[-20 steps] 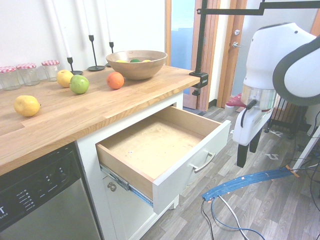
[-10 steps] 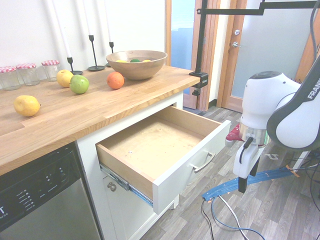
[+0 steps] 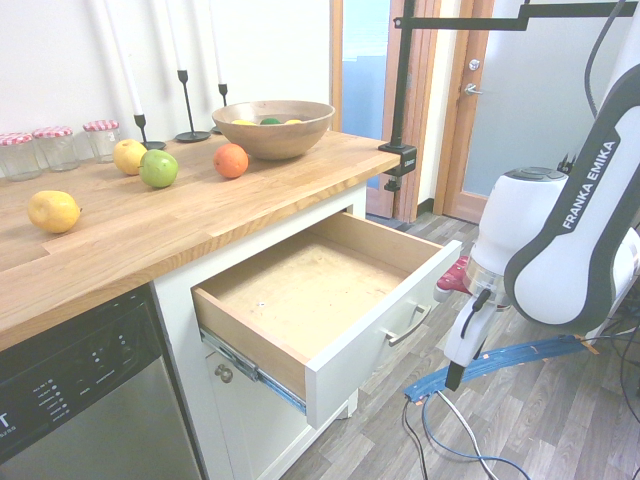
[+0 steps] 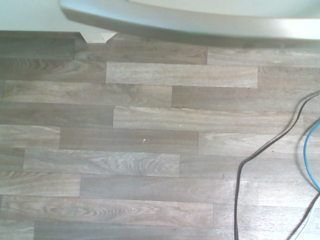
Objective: Close the drawer
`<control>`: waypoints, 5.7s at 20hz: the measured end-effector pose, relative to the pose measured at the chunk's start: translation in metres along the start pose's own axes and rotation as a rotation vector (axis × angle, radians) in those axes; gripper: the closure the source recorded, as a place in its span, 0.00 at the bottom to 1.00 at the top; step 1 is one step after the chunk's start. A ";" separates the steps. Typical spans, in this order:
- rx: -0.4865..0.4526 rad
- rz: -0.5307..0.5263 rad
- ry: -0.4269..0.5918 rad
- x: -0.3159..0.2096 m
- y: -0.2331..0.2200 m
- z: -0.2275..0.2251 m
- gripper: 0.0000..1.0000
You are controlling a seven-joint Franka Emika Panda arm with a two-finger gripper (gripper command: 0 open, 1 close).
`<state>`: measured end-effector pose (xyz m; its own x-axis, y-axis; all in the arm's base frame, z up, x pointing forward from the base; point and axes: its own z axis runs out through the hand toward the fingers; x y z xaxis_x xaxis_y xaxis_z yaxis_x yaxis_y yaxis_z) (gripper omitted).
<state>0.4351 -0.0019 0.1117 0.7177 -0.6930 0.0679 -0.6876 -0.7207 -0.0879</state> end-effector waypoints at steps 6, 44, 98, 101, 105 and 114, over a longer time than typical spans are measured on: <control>0.017 0.000 0.009 0.010 -0.006 -0.001 1.00; 0.156 0.081 0.102 0.108 -0.101 0.009 1.00; 0.054 0.038 0.008 0.178 -0.165 -0.040 1.00; 0.005 0.016 -0.028 0.171 -0.123 -0.066 1.00; -0.017 0.000 -0.037 0.160 -0.064 -0.107 1.00; 0.004 -0.018 -0.050 0.084 0.054 -0.180 1.00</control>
<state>0.4389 -0.1019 0.2915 0.7343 -0.6786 0.0197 -0.6746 -0.7326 -0.0907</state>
